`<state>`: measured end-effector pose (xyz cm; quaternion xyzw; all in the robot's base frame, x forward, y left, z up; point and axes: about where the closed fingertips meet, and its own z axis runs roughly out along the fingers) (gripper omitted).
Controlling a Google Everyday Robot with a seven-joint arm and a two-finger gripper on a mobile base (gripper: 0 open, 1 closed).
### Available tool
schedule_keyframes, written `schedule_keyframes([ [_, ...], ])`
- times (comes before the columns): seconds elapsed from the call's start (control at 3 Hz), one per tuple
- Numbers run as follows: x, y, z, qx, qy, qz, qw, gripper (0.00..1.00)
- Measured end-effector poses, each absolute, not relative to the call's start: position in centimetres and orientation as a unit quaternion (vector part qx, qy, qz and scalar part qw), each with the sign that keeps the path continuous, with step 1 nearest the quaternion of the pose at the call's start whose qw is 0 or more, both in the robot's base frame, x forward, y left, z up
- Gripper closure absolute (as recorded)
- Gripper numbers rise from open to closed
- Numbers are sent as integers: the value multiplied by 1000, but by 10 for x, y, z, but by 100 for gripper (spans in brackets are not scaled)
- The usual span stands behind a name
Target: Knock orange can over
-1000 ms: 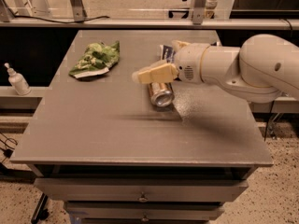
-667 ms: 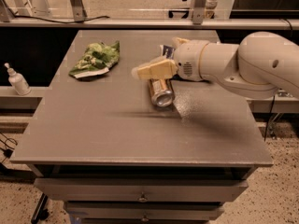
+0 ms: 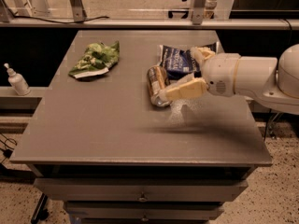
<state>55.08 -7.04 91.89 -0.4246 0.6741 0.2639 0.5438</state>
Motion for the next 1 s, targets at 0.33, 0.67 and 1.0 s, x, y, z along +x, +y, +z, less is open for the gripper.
schedule_keyframes([
  [0.33,525,-113,926,-465,663,238,536,0],
  [0.67,512,-145,943,-503,649,214,529,0],
  [1.0,512,-145,943,-503,649,214,529,0],
])
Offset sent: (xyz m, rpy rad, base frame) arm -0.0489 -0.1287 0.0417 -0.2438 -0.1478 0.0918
